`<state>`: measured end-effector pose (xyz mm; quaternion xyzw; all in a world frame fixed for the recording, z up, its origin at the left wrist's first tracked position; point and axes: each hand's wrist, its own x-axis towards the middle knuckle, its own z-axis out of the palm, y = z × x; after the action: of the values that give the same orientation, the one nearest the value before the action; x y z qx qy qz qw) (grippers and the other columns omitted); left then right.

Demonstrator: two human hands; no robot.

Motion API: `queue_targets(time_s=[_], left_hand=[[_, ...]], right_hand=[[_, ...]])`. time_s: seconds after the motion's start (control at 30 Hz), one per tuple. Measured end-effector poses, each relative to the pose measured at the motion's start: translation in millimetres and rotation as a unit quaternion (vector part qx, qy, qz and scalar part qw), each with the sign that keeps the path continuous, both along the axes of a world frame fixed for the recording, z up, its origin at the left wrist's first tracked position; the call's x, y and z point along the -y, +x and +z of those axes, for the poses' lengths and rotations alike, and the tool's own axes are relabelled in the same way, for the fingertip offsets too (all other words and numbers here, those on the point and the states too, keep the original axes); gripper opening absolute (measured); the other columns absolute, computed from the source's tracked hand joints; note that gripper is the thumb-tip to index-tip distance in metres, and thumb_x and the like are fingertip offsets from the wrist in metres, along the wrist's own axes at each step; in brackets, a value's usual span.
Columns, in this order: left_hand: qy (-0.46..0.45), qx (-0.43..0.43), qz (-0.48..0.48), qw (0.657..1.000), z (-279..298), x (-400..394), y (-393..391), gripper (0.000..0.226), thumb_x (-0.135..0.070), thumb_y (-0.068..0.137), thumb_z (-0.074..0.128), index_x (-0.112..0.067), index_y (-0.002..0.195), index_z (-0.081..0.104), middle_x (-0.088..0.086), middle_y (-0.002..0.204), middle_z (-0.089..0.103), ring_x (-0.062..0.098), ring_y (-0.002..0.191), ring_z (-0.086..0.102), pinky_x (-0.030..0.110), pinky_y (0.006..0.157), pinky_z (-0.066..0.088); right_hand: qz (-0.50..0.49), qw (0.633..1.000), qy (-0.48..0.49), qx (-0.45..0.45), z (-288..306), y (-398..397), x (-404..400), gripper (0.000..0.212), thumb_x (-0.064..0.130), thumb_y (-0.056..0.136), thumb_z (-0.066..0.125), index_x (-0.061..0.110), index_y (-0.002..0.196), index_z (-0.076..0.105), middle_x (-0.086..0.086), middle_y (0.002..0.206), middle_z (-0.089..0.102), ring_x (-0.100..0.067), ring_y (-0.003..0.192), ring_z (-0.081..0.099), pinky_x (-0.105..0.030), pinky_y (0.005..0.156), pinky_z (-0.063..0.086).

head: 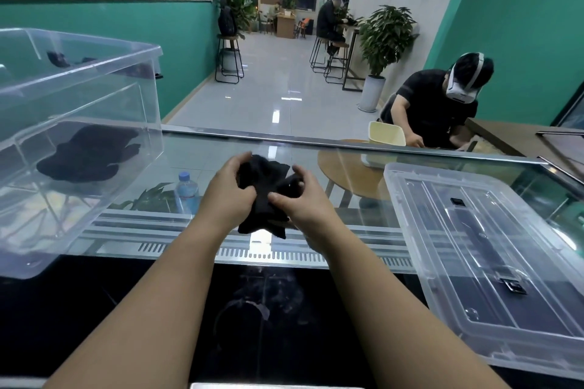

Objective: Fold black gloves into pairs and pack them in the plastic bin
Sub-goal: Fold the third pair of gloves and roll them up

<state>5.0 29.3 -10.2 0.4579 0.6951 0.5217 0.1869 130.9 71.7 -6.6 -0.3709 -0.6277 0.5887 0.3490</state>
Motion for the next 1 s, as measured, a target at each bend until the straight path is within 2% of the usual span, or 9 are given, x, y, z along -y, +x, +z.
queue_targets(time_s=[0.07,0.17,0.33,0.53,0.63,0.73,0.83,0.9,1.0], left_hand=[[-0.056,-0.049,-0.001,0.997,-3.4,0.3,-1.6,0.063,0.001,0.080,0.051,-0.022,0.138,0.039,0.002,0.129,0.055,0.018,0.115,0.052,0.024,0.089,0.040],[-0.084,-0.091,-0.020,0.992,-6.6,0.5,-3.2,0.067,-0.003,0.081,0.054,-0.025,0.141,0.034,0.003,0.135,0.052,0.021,0.119,0.052,0.029,0.094,0.043],[-0.071,-0.128,-0.058,0.988,-8.1,2.3,-4.6,0.078,-0.006,0.079,0.057,-0.035,0.144,0.025,-0.006,0.148,0.038,0.013,0.130,0.042,0.026,0.102,0.038],[-0.106,-0.125,-0.014,0.986,-7.7,0.3,-5.2,0.072,-0.018,0.082,0.065,-0.021,0.144,0.029,0.005,0.146,0.029,0.021,0.128,0.041,0.028,0.102,0.032],[-0.074,-0.206,0.026,0.975,1.0,3.3,-3.6,0.052,-0.029,0.076,0.073,-0.018,0.123,0.053,0.006,0.129,0.037,0.025,0.121,0.041,0.028,0.100,0.033],[-0.083,-0.215,-0.110,0.967,13.0,13.9,2.8,0.020,-0.031,0.074,0.075,-0.024,0.092,0.069,-0.005,0.102,0.056,0.016,0.101,0.056,0.026,0.087,0.045],[-0.145,-0.213,-0.220,0.941,10.0,26.3,7.9,0.029,-0.033,0.071,0.077,-0.025,0.098,0.069,-0.009,0.103,0.060,0.010,0.095,0.060,0.029,0.088,0.050],[-0.136,-0.231,-0.219,0.938,4.5,29.4,4.4,0.032,-0.028,0.073,0.077,-0.023,0.104,0.069,-0.012,0.108,0.060,0.006,0.098,0.059,0.024,0.091,0.047],[-0.093,-0.224,-0.207,0.948,-2.8,34.7,-1.7,0.019,-0.022,0.075,0.076,-0.023,0.094,0.074,-0.015,0.104,0.063,0.003,0.094,0.061,0.023,0.090,0.048]], right_hand=[[-0.012,0.999,-0.002,0.042,-4.7,2.2,-0.6,0.046,-0.001,0.083,0.063,0.017,0.123,0.048,-0.004,0.108,0.061,-0.015,0.091,0.062,-0.030,0.075,0.058],[-0.015,0.992,0.065,0.110,-6.3,3.8,3.1,0.030,0.003,0.080,0.064,0.009,0.109,0.061,-0.001,0.091,0.067,-0.014,0.084,0.066,-0.032,0.078,0.058],[0.000,0.982,0.117,0.146,-1.8,9.1,10.7,0.024,0.001,0.076,0.063,0.015,0.095,0.060,0.009,0.077,0.065,-0.004,0.071,0.063,-0.019,0.066,0.055],[-0.030,0.969,0.147,0.194,0.2,11.9,10.4,0.018,0.004,0.074,0.061,0.006,0.091,0.065,-0.008,0.085,0.071,-0.022,0.077,0.068,-0.038,0.069,0.059],[-0.033,0.970,0.131,0.205,0.6,13.1,8.2,0.017,0.003,0.075,0.056,0.004,0.088,0.067,-0.013,0.084,0.071,-0.027,0.078,0.069,-0.047,0.072,0.058],[-0.017,0.974,0.100,0.201,0.6,14.2,7.9,0.026,-0.002,0.075,0.047,0.004,0.090,0.068,-0.017,0.086,0.071,-0.032,0.080,0.068,-0.050,0.072,0.058],[-0.010,0.980,0.072,0.183,0.0,15.2,5.6,0.036,-0.007,0.071,0.039,0.006,0.088,0.068,-0.017,0.087,0.071,-0.034,0.080,0.068,-0.051,0.072,0.058],[-0.008,0.985,0.042,0.169,2.1,17.7,3.0,0.038,-0.012,0.076,0.034,0.009,0.086,0.064,-0.015,0.083,0.068,-0.031,0.071,0.067,-0.048,0.071,0.059],[-0.007,0.990,-0.030,0.140,9.4,22.9,2.6,0.043,-0.015,0.084,0.027,0.019,0.078,0.054,-0.003,0.074,0.060,-0.032,0.070,0.066,-0.042,0.072,0.059]])
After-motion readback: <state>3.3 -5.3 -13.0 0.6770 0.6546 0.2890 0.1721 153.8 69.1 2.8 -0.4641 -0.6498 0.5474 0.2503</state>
